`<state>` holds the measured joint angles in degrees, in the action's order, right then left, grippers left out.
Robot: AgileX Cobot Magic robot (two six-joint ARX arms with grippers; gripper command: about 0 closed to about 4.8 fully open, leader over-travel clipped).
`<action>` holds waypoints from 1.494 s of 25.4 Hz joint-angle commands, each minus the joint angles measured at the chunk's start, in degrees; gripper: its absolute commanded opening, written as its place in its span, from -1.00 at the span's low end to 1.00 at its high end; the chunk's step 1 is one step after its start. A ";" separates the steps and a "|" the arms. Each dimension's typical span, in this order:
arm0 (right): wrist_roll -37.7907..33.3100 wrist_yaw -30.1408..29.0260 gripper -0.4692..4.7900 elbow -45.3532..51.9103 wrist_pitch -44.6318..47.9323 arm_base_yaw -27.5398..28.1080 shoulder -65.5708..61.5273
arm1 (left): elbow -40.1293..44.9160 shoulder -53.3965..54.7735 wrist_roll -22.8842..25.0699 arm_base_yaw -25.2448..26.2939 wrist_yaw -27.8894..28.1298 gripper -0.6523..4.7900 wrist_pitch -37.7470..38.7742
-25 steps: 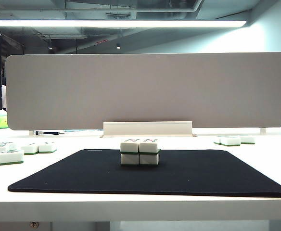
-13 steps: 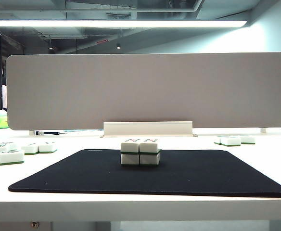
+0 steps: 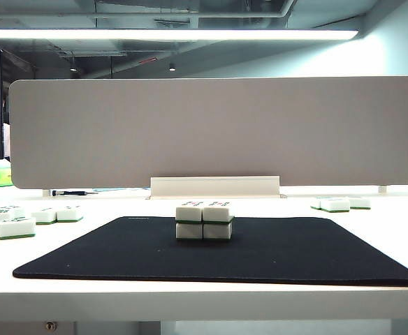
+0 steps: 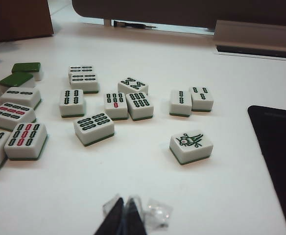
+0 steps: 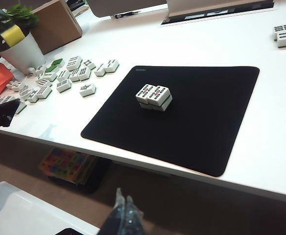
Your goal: Arrange four mahjong tiles into a neat stack, creating two layers of paired tiles.
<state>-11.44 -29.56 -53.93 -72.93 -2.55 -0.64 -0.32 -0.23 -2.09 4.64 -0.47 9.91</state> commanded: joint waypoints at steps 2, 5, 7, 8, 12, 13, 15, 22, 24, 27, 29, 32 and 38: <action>0.17 0.04 -0.82 -0.09 0.74 -0.04 0.66 | -0.02 0.33 -0.55 0.00 -0.31 -0.78 0.92; 0.17 0.07 -0.82 -0.09 0.72 -0.04 0.66 | -0.02 0.33 -1.36 0.02 -0.76 -0.78 0.68; 0.17 0.04 -0.82 -0.09 0.72 -0.04 0.66 | -0.02 0.33 -1.36 0.00 -0.74 -0.78 0.68; 0.17 0.04 -0.83 -0.09 0.72 -0.04 0.66 | -0.02 0.33 -1.36 0.00 -0.74 -0.78 0.68; 0.17 0.04 -0.82 -0.09 0.72 -0.04 0.66 | -0.02 0.33 -1.36 0.00 -0.74 -0.78 0.68; 0.17 0.04 -0.83 -0.09 0.72 -0.04 0.66 | -0.02 0.33 -1.36 0.00 -0.74 -0.78 0.68; 0.17 0.04 -0.83 -0.09 0.72 -0.04 0.66 | -0.02 0.33 -1.36 0.00 -0.74 -0.78 0.68; 4.46 5.64 -0.82 1.09 4.61 0.00 0.66 | -0.02 0.33 -1.36 0.02 -0.74 -0.78 0.68; 3.93 9.16 -0.82 4.59 11.47 0.00 0.66 | -0.02 0.33 -1.36 0.02 -0.74 -0.78 0.68; 3.08 10.73 -0.82 10.19 19.52 0.00 0.66 | -0.02 0.33 -1.36 0.02 -0.74 -0.78 0.68; -1.36 12.04 -0.82 17.29 30.08 -0.02 0.66 | -0.02 0.33 -1.36 0.02 -0.74 -0.78 0.68; -5.35 13.55 -0.82 25.49 43.47 -0.02 0.68 | -0.02 0.33 -1.36 0.02 -0.74 -0.78 0.68; -6.82 21.84 -0.82 41.42 59.84 0.00 0.68 | -0.02 0.33 -1.36 0.02 -0.74 -0.78 0.68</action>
<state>-17.17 -11.31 -14.13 -16.43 -2.55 -0.43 -0.32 0.10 -3.44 4.62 -0.91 9.98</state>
